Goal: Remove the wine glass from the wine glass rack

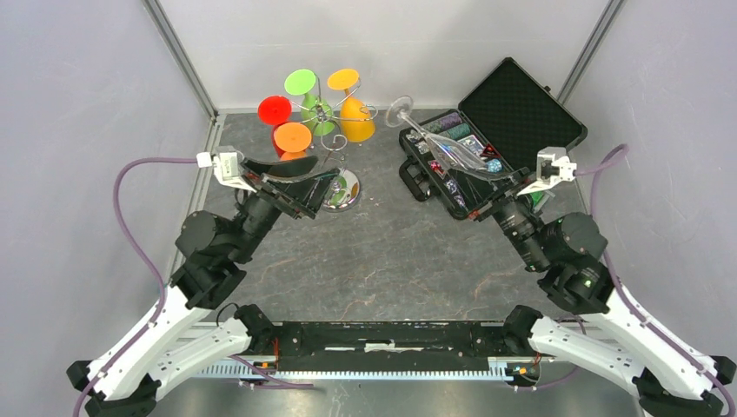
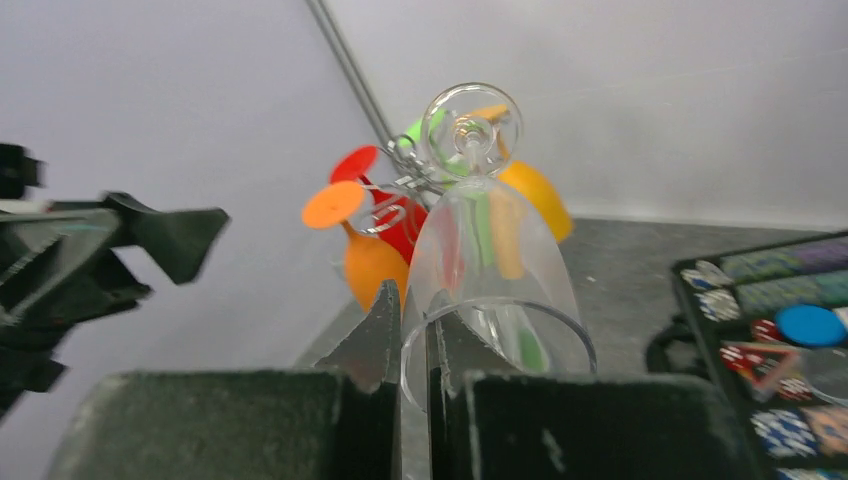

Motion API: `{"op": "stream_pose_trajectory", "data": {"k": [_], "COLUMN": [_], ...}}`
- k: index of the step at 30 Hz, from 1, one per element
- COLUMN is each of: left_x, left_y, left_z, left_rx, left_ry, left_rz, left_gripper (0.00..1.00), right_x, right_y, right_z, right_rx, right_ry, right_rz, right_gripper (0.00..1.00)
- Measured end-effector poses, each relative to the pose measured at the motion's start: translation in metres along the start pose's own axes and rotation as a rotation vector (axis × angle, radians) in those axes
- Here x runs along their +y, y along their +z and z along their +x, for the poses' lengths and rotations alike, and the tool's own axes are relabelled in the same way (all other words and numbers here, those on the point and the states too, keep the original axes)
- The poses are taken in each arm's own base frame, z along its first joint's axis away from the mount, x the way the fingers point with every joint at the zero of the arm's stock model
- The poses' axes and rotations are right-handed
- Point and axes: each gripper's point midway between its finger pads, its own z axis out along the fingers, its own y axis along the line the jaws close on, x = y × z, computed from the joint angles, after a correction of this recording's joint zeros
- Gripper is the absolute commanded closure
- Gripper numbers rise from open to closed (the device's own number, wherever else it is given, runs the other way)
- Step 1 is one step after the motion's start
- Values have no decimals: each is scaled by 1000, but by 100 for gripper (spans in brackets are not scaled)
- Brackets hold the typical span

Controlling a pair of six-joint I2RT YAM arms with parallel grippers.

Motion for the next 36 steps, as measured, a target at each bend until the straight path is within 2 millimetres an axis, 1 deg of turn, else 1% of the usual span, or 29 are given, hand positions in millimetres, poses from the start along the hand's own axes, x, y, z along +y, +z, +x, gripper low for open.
{"op": "stream_pose_trajectory", "data": {"k": [2,5,7,9,12,14,16,20,23,26,28,33,36], "left_x": [5,17,26,33,41,48,52,60,69,73,73,73,72], "left_y": [-4,-13,-20,-28,-32,-31,-27,-15,-14,-15,-17,-25,-30], "left_z": [-6,-18,-25,-32,-38,-39,-38,-27,-14,-9,-10,-20,-27], "left_rx": [-3,-23,-38,-51,-57,-37,-10,58,110,136,134,103,82], "left_ry": [54,137,185,228,291,336,368,407,427,438,440,445,451], "left_rz": [-33,-108,-157,-200,-246,-281,-310,-338,-360,-371,-373,-391,-394], "left_gripper": [4,3,3,3,1,0,0,0,0,0,0,0,0], "right_x": [-7,-19,-29,-40,-55,-64,-71,-84,-95,-104,-109,-119,-129], "right_y": [-2,-5,-8,-14,-23,-29,-33,-38,-41,-43,-43,-40,-37], "right_z": [-1,9,25,47,79,101,119,145,162,175,182,191,195], "right_rx": [56,181,278,386,540,651,755,908,1012,1095,1140,1210,1244], "right_ry": [-70,-177,-245,-314,-403,-462,-514,-600,-659,-705,-730,-756,-746], "right_rz": [49,112,142,165,180,178,174,179,195,201,201,191,189], "right_gripper": [100,100,100,100,100,100,100,100,100,100,100,100,100]}}
